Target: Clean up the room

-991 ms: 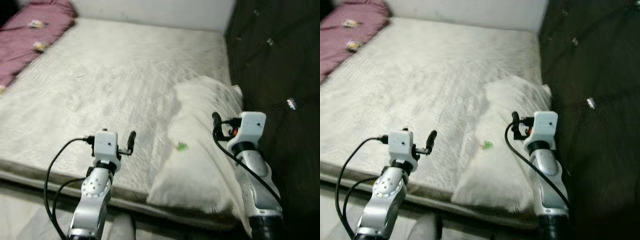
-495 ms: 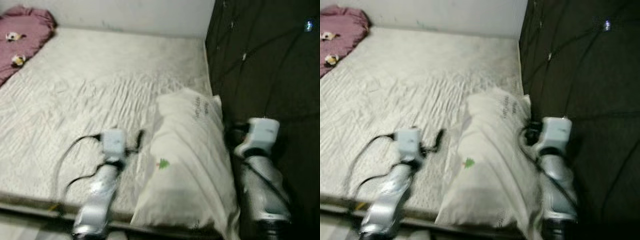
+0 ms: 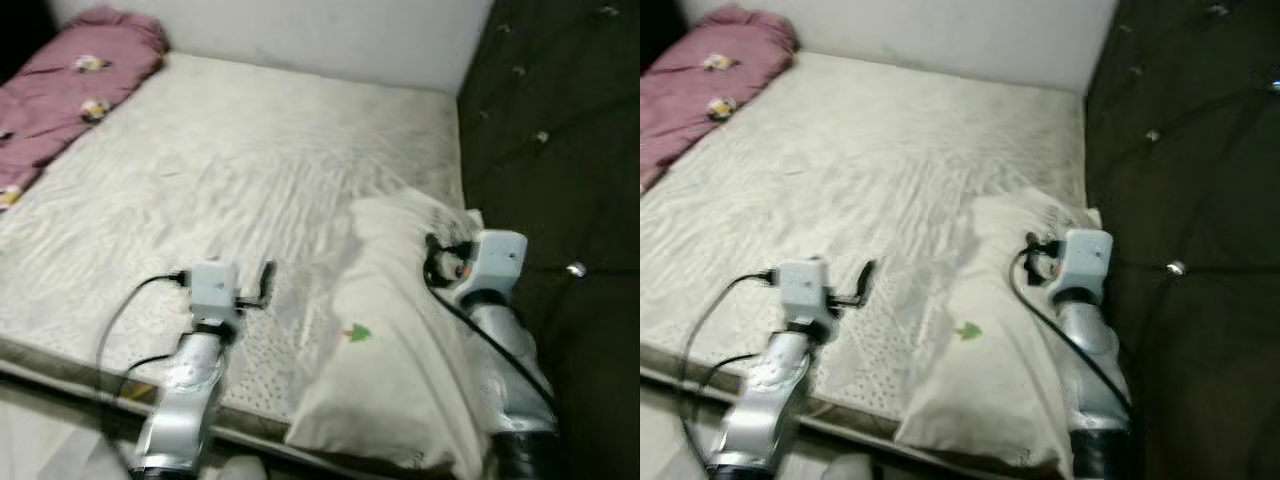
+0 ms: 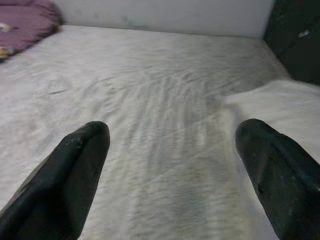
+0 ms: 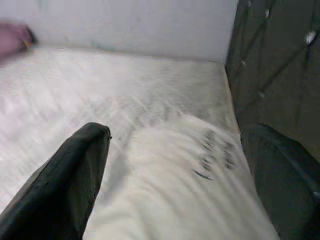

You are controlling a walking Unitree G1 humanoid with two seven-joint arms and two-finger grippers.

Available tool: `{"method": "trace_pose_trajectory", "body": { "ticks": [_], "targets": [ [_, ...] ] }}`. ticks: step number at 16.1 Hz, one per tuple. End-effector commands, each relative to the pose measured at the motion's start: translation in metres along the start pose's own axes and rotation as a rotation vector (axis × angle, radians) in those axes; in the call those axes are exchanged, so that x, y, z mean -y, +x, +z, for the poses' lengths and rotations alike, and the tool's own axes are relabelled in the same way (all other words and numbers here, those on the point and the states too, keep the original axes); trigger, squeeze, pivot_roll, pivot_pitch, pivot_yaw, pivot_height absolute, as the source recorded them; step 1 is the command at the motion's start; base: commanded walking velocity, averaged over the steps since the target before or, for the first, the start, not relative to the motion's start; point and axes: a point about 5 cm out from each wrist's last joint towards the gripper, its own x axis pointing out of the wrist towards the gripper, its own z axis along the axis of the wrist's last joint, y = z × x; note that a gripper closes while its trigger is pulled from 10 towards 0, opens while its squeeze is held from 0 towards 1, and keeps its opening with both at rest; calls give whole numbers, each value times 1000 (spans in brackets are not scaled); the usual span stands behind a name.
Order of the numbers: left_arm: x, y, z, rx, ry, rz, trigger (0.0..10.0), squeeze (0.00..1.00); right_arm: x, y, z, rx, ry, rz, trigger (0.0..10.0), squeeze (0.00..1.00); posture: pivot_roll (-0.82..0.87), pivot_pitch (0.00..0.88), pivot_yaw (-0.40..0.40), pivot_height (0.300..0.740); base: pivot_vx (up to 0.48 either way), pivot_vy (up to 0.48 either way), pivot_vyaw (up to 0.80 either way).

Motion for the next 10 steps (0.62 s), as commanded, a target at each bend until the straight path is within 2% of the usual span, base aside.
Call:
{"method": "trace_pose_trajectory", "body": {
  "ticks": [1, 10],
  "targets": [
    [11, 4, 5, 15, -12, -31, 10000, 0, 17, -4, -5, -19, -11, -49, 10000, 0, -20, 0, -6, 740, 0, 480, 0],
    [13, 4, 5, 15, -3, -34, 10000, 0, 12, -6, -7, -14, 5, -7, 10000, 0, -22, 0, -11, 740, 0, 480, 0]
  ]
}}
